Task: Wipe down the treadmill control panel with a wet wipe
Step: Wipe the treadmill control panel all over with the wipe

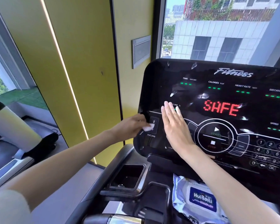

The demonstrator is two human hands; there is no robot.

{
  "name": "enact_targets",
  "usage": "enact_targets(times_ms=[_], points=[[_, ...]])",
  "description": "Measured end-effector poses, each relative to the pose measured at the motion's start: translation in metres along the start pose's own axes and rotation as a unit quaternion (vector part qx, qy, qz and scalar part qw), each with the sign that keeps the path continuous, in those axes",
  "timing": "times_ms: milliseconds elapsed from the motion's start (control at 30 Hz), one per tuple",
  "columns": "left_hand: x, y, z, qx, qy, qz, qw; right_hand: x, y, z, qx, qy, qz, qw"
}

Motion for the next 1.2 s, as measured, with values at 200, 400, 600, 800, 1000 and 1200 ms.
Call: enact_targets(times_ms=[200,400,600,800,1000,1200], points=[[0.0,-0.005,0.005,-0.046,-0.066,-0.053,0.995,0.002,0.002,-0.001,-0.001,0.001,0.012,1.0],[0.017,-0.002,-0.006,-0.121,-0.092,-0.15,0.977,0.005,0.001,-0.006,0.002,0.039,0.043,0.998],[0.013,-0.017,0.006,-0.093,-0.069,-0.145,0.983,0.028,-0.045,0.006,0.006,0.064,0.026,0.998],[-0.003,-0.031,0.019,-0.044,0.004,-0.042,0.998,0.039,-0.067,0.024,0.061,0.047,0.012,0.997],[-0.001,-0.026,0.026,-0.094,-0.017,-0.121,0.988,0.041,-0.068,0.025,0.07,0.034,0.017,0.997],[0.002,-0.035,0.034,-0.126,-0.086,-0.186,0.971,0.04,-0.069,0.025,0.08,0.037,0.023,0.996]])
Point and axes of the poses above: each hand's wrist, its own y-axis towards the middle knuckle, its own z-axis out of the palm, x = y × z, the point moved 4 cm from there along y, towards the middle knuckle, and after that the axes turned 4 degrees about y, right-handed, at the moved point
